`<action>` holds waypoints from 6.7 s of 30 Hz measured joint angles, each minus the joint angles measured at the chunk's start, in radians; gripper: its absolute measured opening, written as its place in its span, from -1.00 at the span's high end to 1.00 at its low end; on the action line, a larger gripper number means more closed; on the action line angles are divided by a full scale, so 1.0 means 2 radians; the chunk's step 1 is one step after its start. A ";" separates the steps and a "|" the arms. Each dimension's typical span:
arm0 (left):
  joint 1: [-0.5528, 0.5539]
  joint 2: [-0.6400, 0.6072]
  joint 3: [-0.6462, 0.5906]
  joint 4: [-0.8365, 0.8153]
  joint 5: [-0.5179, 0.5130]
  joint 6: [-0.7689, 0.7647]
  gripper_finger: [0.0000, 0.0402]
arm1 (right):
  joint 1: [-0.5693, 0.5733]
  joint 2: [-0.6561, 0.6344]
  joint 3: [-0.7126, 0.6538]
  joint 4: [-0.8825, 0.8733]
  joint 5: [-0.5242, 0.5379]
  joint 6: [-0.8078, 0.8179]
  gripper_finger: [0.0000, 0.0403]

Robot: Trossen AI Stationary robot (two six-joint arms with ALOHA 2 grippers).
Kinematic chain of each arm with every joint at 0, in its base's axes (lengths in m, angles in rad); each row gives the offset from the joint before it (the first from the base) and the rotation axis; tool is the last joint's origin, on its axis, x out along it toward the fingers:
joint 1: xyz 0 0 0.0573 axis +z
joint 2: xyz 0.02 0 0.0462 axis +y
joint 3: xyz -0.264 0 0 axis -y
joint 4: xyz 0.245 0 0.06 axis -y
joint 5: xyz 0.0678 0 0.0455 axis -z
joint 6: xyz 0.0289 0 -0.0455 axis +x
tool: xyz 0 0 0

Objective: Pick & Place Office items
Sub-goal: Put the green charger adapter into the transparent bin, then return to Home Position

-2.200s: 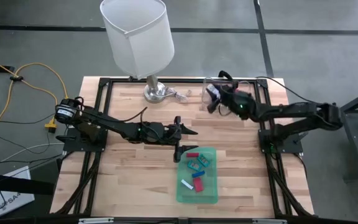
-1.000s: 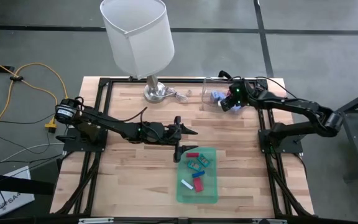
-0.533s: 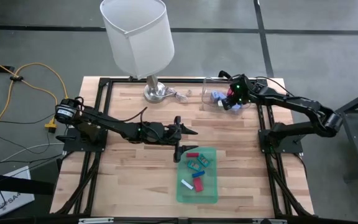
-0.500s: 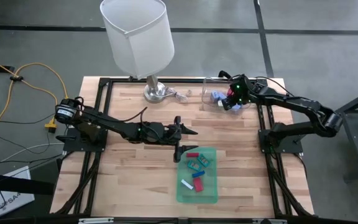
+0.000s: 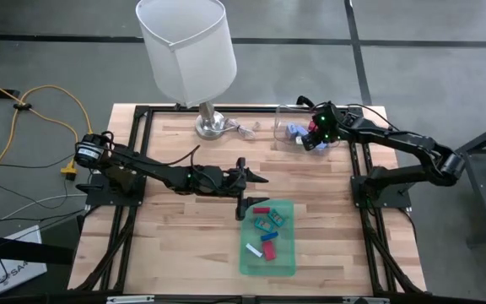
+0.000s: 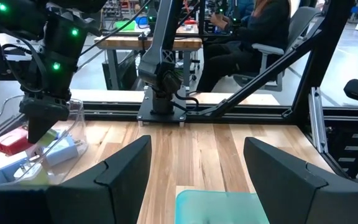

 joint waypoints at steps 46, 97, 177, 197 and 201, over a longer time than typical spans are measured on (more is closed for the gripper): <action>0.000 0.000 0.000 0.000 0.000 0.000 -0.25 | 0.001 0.068 -0.006 0.038 0.000 -0.004 0.30; 0.000 0.000 0.000 0.000 0.000 0.000 -0.25 | 0.001 0.055 0.031 0.023 -0.032 -0.036 0.00; -0.085 -0.239 -0.176 -0.161 -0.212 -0.103 -0.25 | 0.272 -0.383 -0.200 0.162 -0.147 0.107 0.00; -0.130 -0.245 -0.206 -0.137 -0.286 -0.116 -0.25 | 0.386 -0.437 -0.301 0.339 -0.059 0.045 0.00; -0.130 -0.245 -0.206 -0.137 -0.286 -0.116 -0.25 | 0.410 -0.437 -0.329 0.371 -0.027 0.045 0.00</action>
